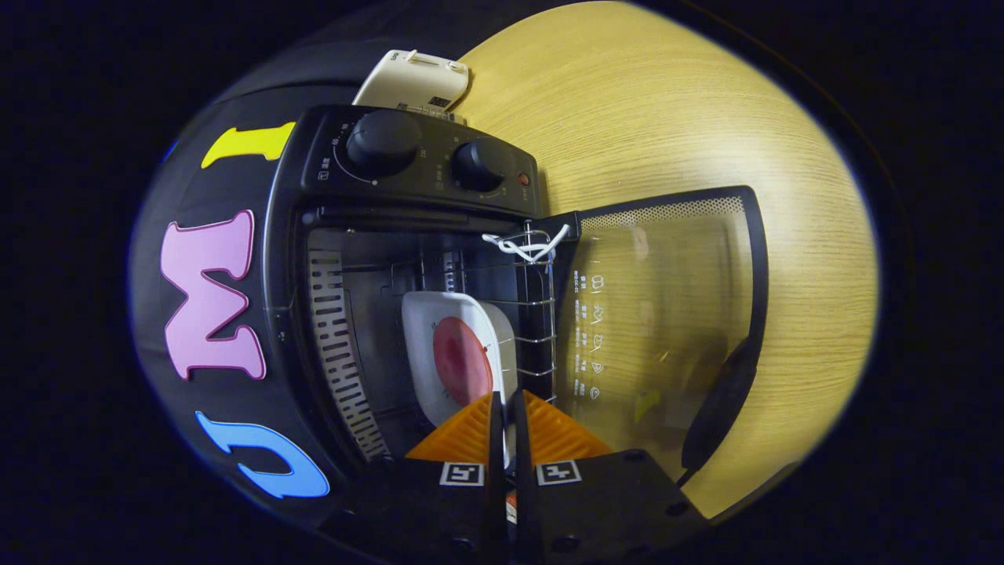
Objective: Open the toaster oven, put the food inside, and close the toaster oven door.
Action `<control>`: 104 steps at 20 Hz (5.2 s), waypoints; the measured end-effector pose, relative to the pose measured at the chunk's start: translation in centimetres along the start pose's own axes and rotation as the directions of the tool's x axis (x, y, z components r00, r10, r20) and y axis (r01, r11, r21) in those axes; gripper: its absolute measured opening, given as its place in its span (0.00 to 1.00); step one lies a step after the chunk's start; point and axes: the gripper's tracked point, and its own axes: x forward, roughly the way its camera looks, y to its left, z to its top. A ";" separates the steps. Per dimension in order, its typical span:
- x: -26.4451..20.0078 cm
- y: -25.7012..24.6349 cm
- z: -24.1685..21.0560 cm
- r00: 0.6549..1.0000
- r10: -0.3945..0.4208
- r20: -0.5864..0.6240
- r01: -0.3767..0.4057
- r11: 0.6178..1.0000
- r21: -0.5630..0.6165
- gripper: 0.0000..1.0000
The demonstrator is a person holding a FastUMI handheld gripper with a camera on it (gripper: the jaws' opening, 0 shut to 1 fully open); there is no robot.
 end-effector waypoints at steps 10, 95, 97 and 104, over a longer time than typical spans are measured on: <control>-5.2 0.9 -3.3 0.985 0.056 -0.163 -0.096 0.965 -0.245 0.98; -48.9 11.6 6.9 0.664 0.747 -0.022 0.066 -0.087 -0.994 0.97; -50.4 11.8 6.7 0.651 0.758 -0.030 0.037 -0.071 -0.997 0.97; -53.6 13.2 7.1 0.608 0.794 -0.029 0.004 -0.040 -0.999 0.97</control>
